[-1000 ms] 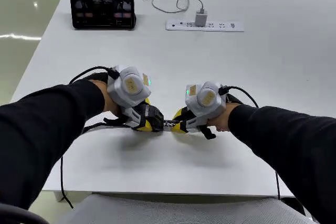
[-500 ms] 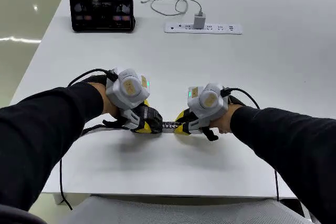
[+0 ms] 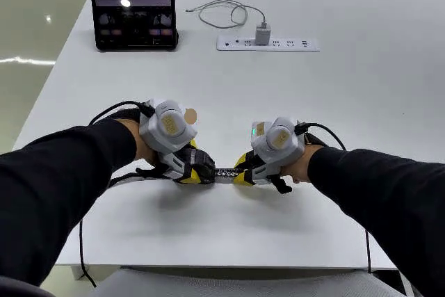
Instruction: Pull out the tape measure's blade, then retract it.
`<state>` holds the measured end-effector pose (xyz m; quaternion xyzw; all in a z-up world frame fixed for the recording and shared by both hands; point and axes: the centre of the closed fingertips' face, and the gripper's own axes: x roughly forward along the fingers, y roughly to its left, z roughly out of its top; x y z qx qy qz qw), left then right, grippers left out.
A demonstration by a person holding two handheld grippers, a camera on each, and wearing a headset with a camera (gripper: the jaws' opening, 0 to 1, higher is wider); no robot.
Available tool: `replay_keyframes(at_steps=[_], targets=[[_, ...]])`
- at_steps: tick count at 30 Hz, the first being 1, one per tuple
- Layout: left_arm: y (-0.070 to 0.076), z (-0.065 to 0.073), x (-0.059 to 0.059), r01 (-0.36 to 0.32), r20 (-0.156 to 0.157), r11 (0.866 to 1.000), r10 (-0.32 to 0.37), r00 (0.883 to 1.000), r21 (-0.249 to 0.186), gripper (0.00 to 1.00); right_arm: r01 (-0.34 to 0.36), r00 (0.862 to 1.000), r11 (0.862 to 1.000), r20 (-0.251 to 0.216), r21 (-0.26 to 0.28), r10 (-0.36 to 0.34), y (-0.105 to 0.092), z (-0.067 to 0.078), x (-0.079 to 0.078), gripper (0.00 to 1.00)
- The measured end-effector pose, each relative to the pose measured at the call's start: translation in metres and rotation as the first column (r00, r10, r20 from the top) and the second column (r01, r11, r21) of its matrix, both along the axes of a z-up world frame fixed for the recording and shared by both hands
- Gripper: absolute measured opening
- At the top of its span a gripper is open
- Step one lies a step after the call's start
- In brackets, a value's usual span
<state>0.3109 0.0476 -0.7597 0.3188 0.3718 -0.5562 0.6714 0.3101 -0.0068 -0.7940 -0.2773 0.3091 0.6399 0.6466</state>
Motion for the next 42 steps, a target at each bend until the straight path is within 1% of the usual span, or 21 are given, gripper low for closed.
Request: replay_keyframes(at_steps=[10, 15, 19, 30, 31, 36, 42], targets=[[0.000, 0.000, 0.000, -0.006, 0.009, 1.000, 0.006, 1.000, 0.000, 0.34, -0.010, 1.000, 1.000, 0.006, 0.001, 0.010, -0.006, 0.001, 0.000, 0.10], [0.000, -0.001, 0.001, -0.010, 0.001, 1.000, 0.010, 1.000, -0.007, 0.34, 0.008, 1.000, 1.000, -0.005, 0.009, -0.008, -0.008, 0.001, 0.001, 0.10], [-0.001, -0.001, 0.000, -0.007, 0.004, 1.000, 0.007, 1.000, -0.011, 0.34, 0.006, 1.000, 1.000, -0.004, 0.012, -0.006, -0.009, 0.001, 0.000, 0.10], [-0.002, 0.000, 0.000, -0.013, 0.000, 1.000, 0.013, 1.000, -0.019, 0.34, 0.004, 1.000, 1.000, -0.001, 0.010, -0.004, -0.016, 0.000, 0.001, 0.10], [-0.002, 0.000, 0.000, -0.014, 0.000, 1.000, 0.014, 1.000, -0.019, 0.34, -0.002, 1.000, 1.000, 0.004, 0.007, 0.002, -0.018, 0.000, 0.001, 0.10], [-0.001, -0.001, 0.000, -0.018, 0.002, 1.000, 0.018, 1.000, -0.017, 0.34, 0.013, 1.000, 1.000, -0.004, 0.021, -0.013, -0.023, 0.001, 0.001, 0.10], [0.000, -0.001, 0.001, -0.020, 0.004, 1.000, 0.020, 1.000, -0.011, 0.34, 0.016, 1.000, 1.000, -0.005, 0.020, -0.016, -0.028, 0.000, 0.001, 0.10]])
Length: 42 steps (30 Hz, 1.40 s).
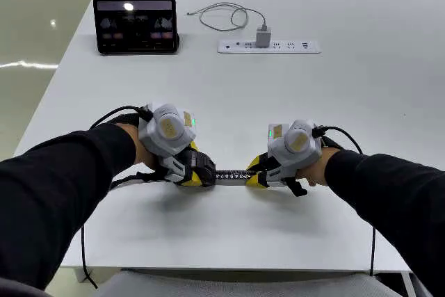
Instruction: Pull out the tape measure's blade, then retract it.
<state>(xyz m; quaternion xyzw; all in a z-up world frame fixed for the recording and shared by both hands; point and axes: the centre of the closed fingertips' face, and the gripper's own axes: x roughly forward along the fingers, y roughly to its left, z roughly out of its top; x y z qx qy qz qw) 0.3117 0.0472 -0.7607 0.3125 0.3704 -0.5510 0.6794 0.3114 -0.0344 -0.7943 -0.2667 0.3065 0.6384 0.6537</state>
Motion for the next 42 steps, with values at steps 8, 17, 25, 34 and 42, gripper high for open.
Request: replay_keyframes(at_steps=[8, 17, 25, 34, 42], targets=[[0.000, 0.000, 0.001, -0.008, 0.002, 1.000, 0.008, 1.000, 0.003, 0.34, 0.024, 1.000, 1.000, -0.018, 0.014, -0.024, -0.008, -0.001, 0.001, 0.10], [0.001, 0.000, 0.002, -0.028, 0.004, 1.000, 0.028, 1.000, 0.009, 0.34, 0.029, 0.999, 1.000, -0.022, 0.011, -0.028, -0.018, 0.000, 0.002, 0.10], [0.000, 0.000, 0.001, -0.030, 0.012, 1.000, 0.030, 0.999, 0.008, 0.34, 0.028, 0.999, 1.000, -0.020, 0.010, -0.028, -0.025, 0.000, 0.003, 0.10], [-0.001, 0.001, 0.002, -0.045, 0.008, 0.999, 0.045, 0.999, -0.002, 0.34, 0.031, 0.999, 1.000, -0.018, 0.000, -0.031, -0.031, 0.001, 0.004, 0.10], [-0.001, 0.001, 0.002, -0.044, 0.007, 0.999, 0.044, 0.999, 0.000, 0.34, 0.030, 0.999, 1.000, -0.017, -0.010, -0.030, -0.038, 0.000, 0.005, 0.10]])
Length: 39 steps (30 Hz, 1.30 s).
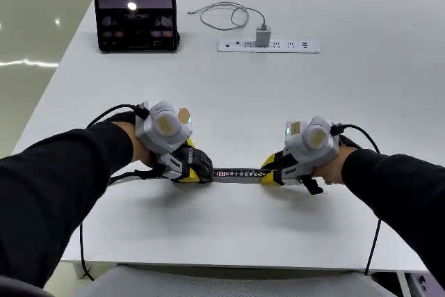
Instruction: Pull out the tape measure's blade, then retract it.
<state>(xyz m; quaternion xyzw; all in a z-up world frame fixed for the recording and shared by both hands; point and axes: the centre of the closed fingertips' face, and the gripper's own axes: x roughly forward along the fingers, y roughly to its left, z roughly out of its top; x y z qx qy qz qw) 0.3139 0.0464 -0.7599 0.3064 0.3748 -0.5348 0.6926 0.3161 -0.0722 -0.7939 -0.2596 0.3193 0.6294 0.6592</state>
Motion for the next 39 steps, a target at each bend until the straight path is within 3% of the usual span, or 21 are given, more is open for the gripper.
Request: replay_keyframes(at_steps=[39], targets=[[0.001, -0.002, 0.002, -0.012, -0.004, 1.000, 0.012, 1.000, -0.001, 0.34, 0.017, 1.000, 0.999, 0.013, -0.037, -0.016, -0.040, 0.002, 0.001, 0.10]])
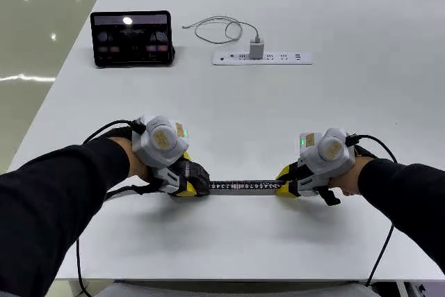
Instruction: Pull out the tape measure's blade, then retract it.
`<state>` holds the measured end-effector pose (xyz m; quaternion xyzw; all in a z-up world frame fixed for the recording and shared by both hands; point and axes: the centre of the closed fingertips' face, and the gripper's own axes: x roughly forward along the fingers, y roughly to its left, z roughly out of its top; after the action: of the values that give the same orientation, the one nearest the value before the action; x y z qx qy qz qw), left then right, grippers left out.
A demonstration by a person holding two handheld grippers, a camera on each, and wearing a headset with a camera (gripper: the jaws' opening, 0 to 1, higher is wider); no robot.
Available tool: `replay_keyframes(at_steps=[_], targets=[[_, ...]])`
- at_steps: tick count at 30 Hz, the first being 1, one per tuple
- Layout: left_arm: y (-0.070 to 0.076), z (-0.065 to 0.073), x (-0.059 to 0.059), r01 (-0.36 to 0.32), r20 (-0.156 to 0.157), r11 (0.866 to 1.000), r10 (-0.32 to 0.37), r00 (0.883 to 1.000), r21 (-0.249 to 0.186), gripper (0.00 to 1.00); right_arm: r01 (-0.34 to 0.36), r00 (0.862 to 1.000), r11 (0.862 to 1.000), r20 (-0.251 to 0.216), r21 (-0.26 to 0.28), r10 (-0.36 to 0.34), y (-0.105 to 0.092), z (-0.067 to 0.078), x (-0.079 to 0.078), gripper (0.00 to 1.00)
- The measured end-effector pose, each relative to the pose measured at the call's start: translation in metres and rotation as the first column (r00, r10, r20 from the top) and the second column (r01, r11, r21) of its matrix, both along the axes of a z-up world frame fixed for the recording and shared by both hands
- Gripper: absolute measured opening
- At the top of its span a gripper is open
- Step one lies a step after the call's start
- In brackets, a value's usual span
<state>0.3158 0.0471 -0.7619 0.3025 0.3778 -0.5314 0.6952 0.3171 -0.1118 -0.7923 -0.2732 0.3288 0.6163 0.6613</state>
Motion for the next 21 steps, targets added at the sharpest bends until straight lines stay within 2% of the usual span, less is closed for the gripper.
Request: replay_keyframes(at_steps=[21], targets=[[-0.001, -0.001, -0.001, -0.007, 0.000, 1.000, 0.007, 1.000, -0.001, 0.35, 0.025, 1.000, 1.000, -0.003, -0.011, -0.025, -0.020, 0.000, 0.001, 0.10]])
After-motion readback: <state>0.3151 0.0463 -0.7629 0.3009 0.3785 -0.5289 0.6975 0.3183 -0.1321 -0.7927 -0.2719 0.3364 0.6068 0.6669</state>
